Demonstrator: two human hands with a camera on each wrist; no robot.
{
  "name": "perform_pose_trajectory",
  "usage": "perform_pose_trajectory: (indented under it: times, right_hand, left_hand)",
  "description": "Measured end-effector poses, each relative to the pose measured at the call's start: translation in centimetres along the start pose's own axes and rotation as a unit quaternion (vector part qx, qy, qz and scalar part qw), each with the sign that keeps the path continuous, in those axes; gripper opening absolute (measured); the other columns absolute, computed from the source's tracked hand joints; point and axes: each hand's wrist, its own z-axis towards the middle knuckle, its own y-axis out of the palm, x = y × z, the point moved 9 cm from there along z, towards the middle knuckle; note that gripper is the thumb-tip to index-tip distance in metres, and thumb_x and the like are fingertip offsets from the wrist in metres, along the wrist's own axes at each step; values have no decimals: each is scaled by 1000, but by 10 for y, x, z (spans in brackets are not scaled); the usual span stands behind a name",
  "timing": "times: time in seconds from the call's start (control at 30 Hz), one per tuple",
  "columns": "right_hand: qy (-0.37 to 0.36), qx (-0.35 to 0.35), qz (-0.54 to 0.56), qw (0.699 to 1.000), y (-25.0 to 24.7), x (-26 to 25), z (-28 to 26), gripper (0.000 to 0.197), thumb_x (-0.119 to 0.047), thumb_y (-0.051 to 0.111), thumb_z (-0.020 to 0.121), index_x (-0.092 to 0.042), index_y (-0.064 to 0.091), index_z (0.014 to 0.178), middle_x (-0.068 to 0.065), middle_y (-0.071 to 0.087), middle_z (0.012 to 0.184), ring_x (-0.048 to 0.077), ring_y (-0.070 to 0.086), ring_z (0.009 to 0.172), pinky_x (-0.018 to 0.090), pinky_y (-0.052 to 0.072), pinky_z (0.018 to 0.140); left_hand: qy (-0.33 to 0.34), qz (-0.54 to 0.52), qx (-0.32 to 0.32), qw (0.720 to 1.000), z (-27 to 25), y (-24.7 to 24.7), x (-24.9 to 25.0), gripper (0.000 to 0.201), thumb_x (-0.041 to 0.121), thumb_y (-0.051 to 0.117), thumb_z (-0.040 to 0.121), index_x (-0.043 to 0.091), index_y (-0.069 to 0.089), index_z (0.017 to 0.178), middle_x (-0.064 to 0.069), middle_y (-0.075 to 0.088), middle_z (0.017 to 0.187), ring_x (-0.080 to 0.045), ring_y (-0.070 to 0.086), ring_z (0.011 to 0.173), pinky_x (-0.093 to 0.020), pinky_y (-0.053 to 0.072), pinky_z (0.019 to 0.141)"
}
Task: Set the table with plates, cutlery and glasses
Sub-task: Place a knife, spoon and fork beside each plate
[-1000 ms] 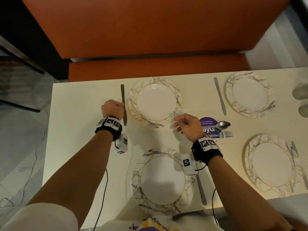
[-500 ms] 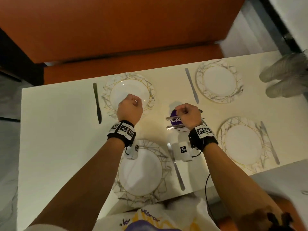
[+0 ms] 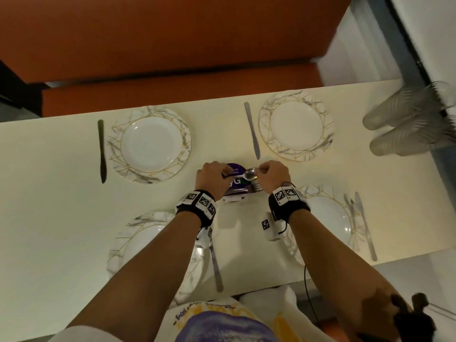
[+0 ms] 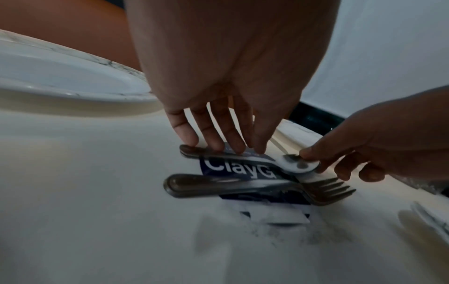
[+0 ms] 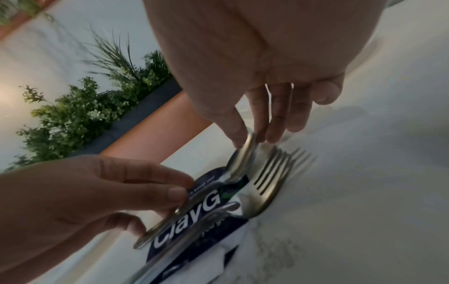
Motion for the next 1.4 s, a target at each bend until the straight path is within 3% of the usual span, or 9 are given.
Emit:
perform_pose_trajectory:
  times: [0.17,0.33,0.57,0.63,0.77,0.87,0.97,1.23,1.4]
  right_hand:
    - [-26,-34,-18,999,9,-1,10,18,-30,64,90,-20,73,102,3,72,103,24,66,93,39,56,86]
    - [-64,-38,7,997,2,-12,17,19,-26,63,92,-18,76,103,2,74,103,18,65,88,25,46,74]
    - [-214,8,84,973,-45,-86,11,10,-16,67,90,-9,74,94,6,74,94,17,63,83,18,40,68]
    - [-242,11,106,964,-55,-106,3,11,-17,68,91,-10,74,96,4,74,96,13,61,83,20,43,74]
    - [-238,23,179,954,-61,-125,-12,18,-22,72,88,-15,72,105,-4,71,94,8,61,83,26,52,80]
    - [-190,-21,203,960,-41,-120,-28,33,-34,74,87,-19,65,115,-7,68,90,7,62,82,22,48,74]
    - [-164,-58,194,965,-17,-112,-46,41,-43,73,86,-15,68,116,-1,73,99,14,67,92,32,55,84]
    - [-184,-65,163,967,21,-104,-101,21,-38,71,88,-18,75,81,-2,73,79,19,69,80,41,57,82]
    - [-165,-97,179,965,40,-90,-122,28,-38,64,94,-15,76,85,5,73,78,20,67,75,40,54,75]
  left_hand:
    - [-15,82,12,996,2,10,6,17,33,71,93,33,78,109,4,70,107,-24,56,107,-41,40,98]
    - [-22,89,-3,996,1,6,12,20,34,65,96,33,78,112,0,68,107,-26,56,104,-41,46,94]
    - [-70,-113,20,991,-11,-26,20,25,23,59,103,16,79,116,-1,73,101,-13,62,87,-17,45,76]
    - [-92,-218,27,971,-18,-33,18,23,19,58,103,16,80,111,-1,76,93,-10,65,74,-14,48,63]
    - [-134,-394,43,908,-39,-39,12,17,16,64,102,10,78,109,-2,75,89,-11,62,70,-20,51,58]
    - [-166,-500,25,849,-58,-34,5,16,16,63,103,12,78,108,-9,70,95,-16,62,82,-27,58,67]
    - [-176,-562,15,808,-76,-28,-4,18,11,60,104,6,76,110,-8,69,87,-17,64,82,-34,63,79]
    - [-181,-592,9,786,-129,-15,-33,22,12,70,98,-1,73,115,-17,72,99,-28,68,98,-49,61,94]
    - [-177,-614,9,769,-154,-8,-49,23,11,70,98,-3,73,117,-14,68,95,-24,67,87,-51,61,92]
